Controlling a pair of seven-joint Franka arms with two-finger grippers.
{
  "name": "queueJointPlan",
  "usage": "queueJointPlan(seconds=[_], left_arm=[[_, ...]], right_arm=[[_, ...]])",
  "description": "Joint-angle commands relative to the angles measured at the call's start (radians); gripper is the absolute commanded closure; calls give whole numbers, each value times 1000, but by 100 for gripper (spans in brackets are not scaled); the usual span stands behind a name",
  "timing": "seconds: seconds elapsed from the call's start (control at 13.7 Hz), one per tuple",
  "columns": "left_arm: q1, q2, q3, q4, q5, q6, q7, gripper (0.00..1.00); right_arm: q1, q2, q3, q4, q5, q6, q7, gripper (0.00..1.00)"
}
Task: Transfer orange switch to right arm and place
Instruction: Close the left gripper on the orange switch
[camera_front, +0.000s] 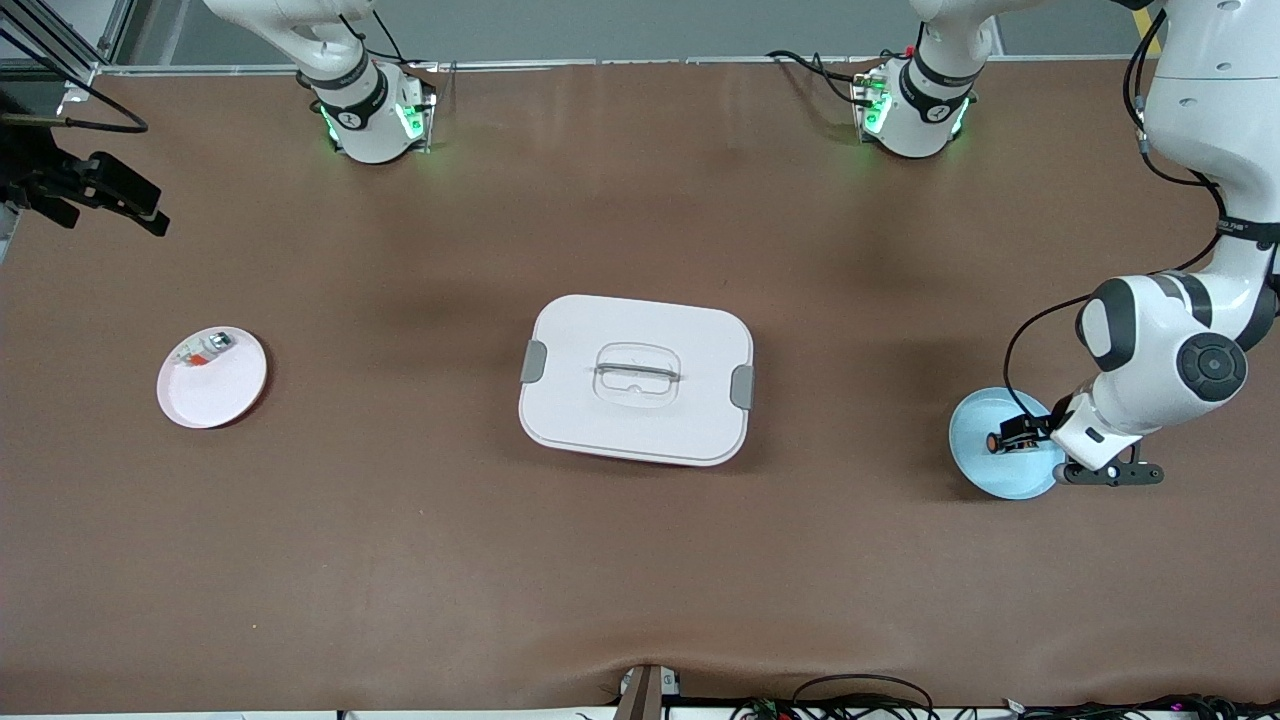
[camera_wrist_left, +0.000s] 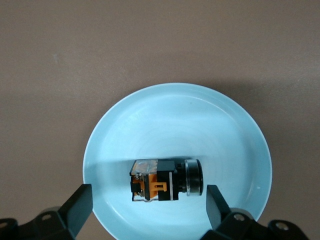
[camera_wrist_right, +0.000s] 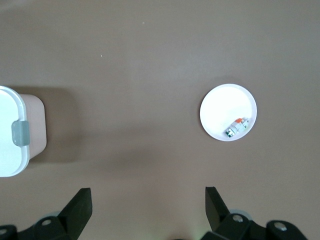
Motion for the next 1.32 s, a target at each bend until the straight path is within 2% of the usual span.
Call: queueJointPlan(seconds=[0.0,0.95,1.1,1.17,1.24], left_arm=[[4,21,-6,7,20,27,-19,0],[3,83,-7,5,9,81,-42,0],[-2,90,-7,8,9,81,-45,15],[-5,90,-7,8,9,81,-54,34],[-6,90,-7,8,9,81,-65,57]], right_arm=[[-3,-11,-6,0,7,19,14,0],[-14,-6,-10,0,14,42,14,0],[-14,-6,-10,-2,14,37,17,0],[-14,-6,-10,-3,16,34,20,0],[-14,-6,-10,-5,20,27,32,0]])
